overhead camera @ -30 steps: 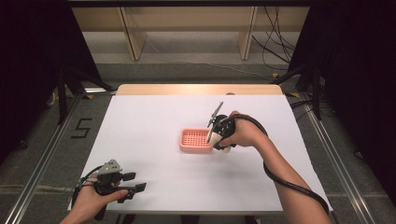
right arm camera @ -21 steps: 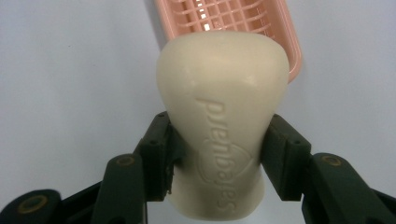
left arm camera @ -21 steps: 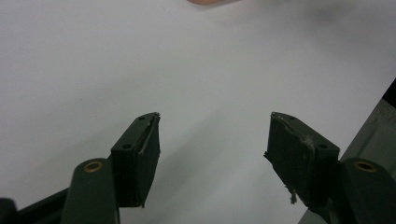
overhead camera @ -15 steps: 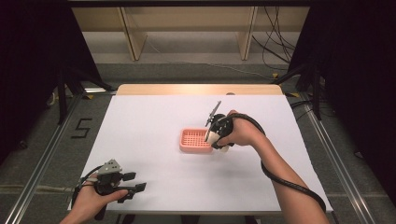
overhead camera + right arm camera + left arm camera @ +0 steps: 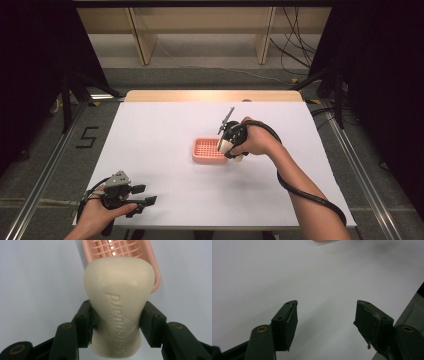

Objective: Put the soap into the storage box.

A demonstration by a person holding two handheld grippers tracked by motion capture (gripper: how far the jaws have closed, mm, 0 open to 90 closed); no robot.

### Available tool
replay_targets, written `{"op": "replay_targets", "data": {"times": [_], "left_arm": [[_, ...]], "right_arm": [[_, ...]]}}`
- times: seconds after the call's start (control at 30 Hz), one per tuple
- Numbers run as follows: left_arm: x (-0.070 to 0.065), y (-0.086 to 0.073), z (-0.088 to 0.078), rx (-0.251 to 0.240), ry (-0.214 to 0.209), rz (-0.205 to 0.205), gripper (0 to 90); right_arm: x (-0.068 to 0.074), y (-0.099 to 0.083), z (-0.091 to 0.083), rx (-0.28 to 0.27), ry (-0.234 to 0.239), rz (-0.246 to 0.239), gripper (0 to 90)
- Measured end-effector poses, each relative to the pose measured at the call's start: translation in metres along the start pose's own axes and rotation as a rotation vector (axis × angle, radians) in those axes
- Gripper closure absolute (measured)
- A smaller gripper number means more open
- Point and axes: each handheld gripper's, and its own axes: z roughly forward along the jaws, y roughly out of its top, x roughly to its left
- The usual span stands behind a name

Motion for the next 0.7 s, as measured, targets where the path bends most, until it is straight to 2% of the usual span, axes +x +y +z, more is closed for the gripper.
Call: {"op": "replay_targets", "data": {"times": [0.1, 0.2, 0.53, 0.6, 0.67, 0.7], "left_arm": [[0.000, 0.000, 0.000, -0.006, -0.001, -0.002, 34.2], [0.000, 0.000, 0.000, 0.000, 0.000, 0.000, 34.2], [0.000, 0.000, 0.000, -0.006, -0.002, -0.008, 34.2], [-0.001, 0.000, 0.000, -0.009, -0.001, -0.008, 34.2], [0.000, 0.000, 0.000, -0.006, -0.002, -0.007, 34.2], [0.000, 0.000, 0.000, -0.006, -0.003, -0.007, 34.2]], "right_arm": [[0.001, 0.001, 0.000, 0.009, -0.006, 0.020, 50.5], [-0.001, 0.002, 0.002, -0.001, -0.003, -0.001, 50.5], [-0.001, 0.008, 0.002, 0.004, -0.004, 0.006, 50.6], [-0.002, 0.010, 0.002, -0.008, -0.004, -0.011, 50.5], [-0.001, 0.012, 0.001, 0.000, -0.005, 0.005, 50.6], [-0.001, 0.013, 0.001, -0.005, -0.005, -0.013, 50.5]]}}
